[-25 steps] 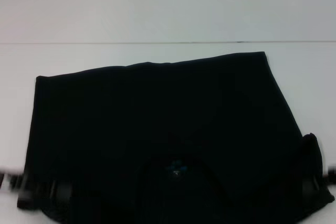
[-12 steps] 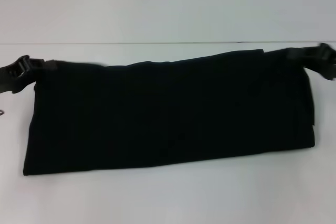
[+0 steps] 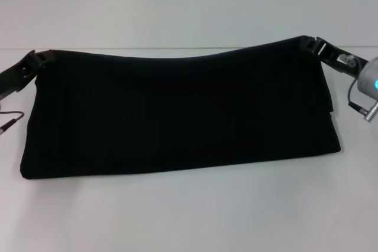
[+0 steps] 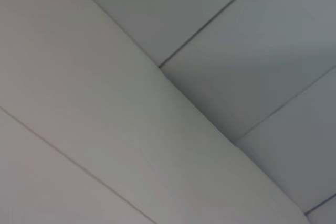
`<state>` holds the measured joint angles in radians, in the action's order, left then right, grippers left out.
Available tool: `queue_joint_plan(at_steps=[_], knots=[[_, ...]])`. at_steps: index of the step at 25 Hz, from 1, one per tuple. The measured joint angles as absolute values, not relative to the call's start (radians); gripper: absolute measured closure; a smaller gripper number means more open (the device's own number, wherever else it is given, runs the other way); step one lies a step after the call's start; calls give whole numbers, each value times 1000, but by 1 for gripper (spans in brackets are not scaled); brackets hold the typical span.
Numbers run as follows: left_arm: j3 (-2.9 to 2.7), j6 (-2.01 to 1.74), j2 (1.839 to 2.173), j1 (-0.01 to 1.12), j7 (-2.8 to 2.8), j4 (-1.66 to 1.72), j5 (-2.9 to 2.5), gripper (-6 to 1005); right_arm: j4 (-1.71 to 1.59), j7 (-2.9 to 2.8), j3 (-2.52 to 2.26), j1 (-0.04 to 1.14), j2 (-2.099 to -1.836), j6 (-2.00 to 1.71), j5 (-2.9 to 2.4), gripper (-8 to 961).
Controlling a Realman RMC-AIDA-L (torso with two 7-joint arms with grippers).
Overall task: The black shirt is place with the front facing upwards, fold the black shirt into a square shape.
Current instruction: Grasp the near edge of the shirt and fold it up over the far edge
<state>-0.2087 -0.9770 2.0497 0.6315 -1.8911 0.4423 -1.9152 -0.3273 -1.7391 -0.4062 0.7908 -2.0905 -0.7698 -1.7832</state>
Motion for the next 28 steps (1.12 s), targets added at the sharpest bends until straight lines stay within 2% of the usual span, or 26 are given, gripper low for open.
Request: queue_joint_plan(at_steps=[5,10,28], knots=[[-210,-885,2086,659,-1800,436,-1859,962,-273,-1595,-407,821,-2095,-692,-1675,881],[-210,-840,2109,687,-1724,436,-1802,962,-240,-1485,-407,839,-2097,-673,-1581,875],[-207,-715,2138,727,-1531,357,-1630,962,-133,-1042,-394,910,-2104,-587,-1300,856]])
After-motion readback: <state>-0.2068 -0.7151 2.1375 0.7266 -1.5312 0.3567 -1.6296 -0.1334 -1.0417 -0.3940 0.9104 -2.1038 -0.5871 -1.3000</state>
